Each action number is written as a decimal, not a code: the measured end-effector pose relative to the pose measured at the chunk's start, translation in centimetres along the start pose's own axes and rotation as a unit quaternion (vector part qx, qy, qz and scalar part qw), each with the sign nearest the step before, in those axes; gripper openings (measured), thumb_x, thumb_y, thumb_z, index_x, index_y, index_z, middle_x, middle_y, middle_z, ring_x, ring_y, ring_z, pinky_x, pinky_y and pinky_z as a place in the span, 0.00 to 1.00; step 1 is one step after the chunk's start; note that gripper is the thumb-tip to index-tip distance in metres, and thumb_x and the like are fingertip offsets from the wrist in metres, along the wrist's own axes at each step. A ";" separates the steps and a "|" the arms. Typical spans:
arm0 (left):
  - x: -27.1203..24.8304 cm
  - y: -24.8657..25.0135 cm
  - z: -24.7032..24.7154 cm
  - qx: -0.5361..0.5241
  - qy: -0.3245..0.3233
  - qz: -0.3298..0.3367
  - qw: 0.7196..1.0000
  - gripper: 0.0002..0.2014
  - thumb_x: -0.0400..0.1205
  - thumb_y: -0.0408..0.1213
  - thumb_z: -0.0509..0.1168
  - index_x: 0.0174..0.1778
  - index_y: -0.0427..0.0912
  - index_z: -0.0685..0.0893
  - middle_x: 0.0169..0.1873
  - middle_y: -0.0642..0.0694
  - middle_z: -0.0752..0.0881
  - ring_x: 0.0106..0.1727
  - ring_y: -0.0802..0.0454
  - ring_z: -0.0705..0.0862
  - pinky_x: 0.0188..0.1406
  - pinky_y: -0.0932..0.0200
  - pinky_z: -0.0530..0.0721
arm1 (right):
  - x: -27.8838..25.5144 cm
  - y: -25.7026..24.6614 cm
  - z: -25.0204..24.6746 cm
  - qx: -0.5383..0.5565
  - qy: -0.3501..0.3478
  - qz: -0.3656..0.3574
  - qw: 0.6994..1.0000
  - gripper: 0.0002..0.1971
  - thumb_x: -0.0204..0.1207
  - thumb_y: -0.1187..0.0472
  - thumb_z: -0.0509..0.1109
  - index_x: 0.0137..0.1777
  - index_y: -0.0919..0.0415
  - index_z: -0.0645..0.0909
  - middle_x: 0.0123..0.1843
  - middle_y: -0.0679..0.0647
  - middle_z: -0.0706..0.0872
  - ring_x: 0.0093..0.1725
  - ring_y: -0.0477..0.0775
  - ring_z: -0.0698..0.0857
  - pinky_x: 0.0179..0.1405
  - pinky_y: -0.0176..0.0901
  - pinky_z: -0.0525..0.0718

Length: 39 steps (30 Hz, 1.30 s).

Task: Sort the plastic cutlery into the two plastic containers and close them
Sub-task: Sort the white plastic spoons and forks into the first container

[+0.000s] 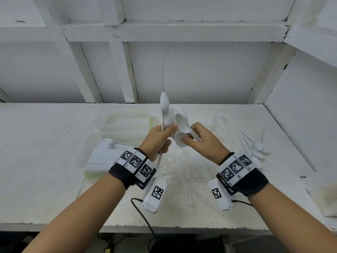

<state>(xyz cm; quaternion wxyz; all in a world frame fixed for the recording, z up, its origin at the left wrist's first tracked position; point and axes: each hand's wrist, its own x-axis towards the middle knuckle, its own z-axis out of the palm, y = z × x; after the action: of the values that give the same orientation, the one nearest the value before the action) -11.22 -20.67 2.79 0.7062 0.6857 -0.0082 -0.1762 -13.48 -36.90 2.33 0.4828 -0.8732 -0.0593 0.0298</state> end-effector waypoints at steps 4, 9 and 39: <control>-0.3 0.0 -0.1 -0.034 -0.001 -0.025 0.999 0.34 0.80 0.68 0.41 0.49 0.42 0.78 0.34 0.52 0.78 0.18 0.59 0.57 0.20 0.63 0.50 | -0.2 0.0 0.4 0.029 0.007 0.032 0.999 0.13 0.79 0.53 0.67 0.59 0.53 0.70 0.47 0.45 0.81 0.45 0.41 0.80 0.37 0.32 0.73; -0.5 -0.5 0.0 0.004 0.041 -0.043 0.998 0.29 0.82 0.64 0.44 0.46 0.43 0.80 0.29 0.52 0.72 0.20 0.60 0.62 0.19 0.66 0.58 | -0.3 -0.1 0.1 0.155 0.050 0.052 0.985 0.05 0.81 0.58 0.64 0.44 0.55 0.74 0.31 0.49 0.74 0.20 0.37 0.71 0.20 0.30 0.68; -1.1 -3.1 1.0 0.057 0.011 0.035 0.998 0.07 0.85 0.39 0.59 0.58 0.45 0.72 0.32 0.47 0.85 0.25 0.57 0.78 0.32 0.60 0.77 | 0.9 0.1 0.6 0.212 0.150 0.088 0.962 0.08 0.80 0.58 0.65 0.38 0.55 0.78 0.26 0.50 0.71 0.19 0.42 0.67 0.16 0.35 0.66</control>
<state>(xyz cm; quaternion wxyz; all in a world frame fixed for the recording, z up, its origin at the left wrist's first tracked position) -13.28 -21.34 0.10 0.6716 0.7260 -0.0345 -0.1437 -12.66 -36.34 1.88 0.6553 -0.7474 0.0987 -0.0473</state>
